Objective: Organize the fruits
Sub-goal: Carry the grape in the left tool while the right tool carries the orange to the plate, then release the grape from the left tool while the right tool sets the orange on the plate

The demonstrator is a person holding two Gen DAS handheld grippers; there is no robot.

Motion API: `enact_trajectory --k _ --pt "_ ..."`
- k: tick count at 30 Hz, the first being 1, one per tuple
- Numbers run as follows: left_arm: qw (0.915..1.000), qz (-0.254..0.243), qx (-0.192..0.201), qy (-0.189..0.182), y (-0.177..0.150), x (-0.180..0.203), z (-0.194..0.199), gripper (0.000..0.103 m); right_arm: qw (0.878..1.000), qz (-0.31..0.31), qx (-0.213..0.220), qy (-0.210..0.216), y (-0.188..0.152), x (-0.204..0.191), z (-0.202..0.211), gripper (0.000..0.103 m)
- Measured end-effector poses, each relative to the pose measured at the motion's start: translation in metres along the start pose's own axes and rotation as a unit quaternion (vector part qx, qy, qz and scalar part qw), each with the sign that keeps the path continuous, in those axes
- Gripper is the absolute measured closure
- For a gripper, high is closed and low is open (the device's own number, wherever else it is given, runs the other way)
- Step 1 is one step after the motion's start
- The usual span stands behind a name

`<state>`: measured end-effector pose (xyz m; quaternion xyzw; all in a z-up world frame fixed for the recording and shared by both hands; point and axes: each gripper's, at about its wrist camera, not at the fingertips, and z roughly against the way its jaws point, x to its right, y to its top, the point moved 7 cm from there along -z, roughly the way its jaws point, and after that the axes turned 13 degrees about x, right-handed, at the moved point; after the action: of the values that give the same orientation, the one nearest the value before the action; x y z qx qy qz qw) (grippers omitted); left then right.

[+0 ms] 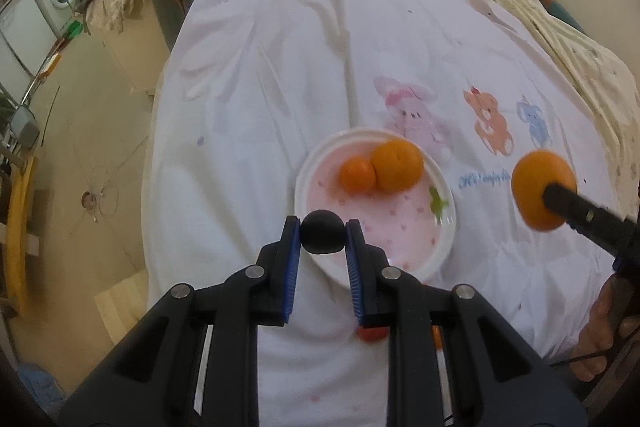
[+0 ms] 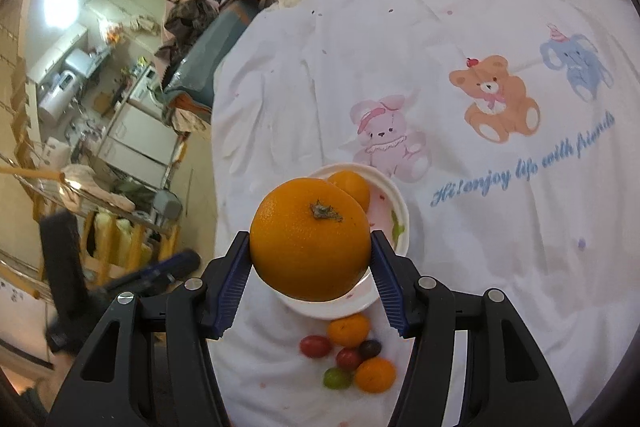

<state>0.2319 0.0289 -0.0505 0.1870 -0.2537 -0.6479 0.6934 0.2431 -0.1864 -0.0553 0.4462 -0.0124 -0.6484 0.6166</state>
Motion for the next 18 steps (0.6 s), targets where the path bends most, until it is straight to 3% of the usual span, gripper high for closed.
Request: enact_trajectory --k 11,18 --pt "0.9995 0.013 -0.028 0.008 0.024 -0.006 -0.074 0.084 0.997 0.034 -0.068 -0.029 -0.016 0.022 -0.072 0.042" --pt "0.9993 0.007 -0.025 -0.025 0.029 0.014 -0.117 0.084 0.992 0.047 -0.111 -0.032 -0.041 0.029 -0.095 0.042"
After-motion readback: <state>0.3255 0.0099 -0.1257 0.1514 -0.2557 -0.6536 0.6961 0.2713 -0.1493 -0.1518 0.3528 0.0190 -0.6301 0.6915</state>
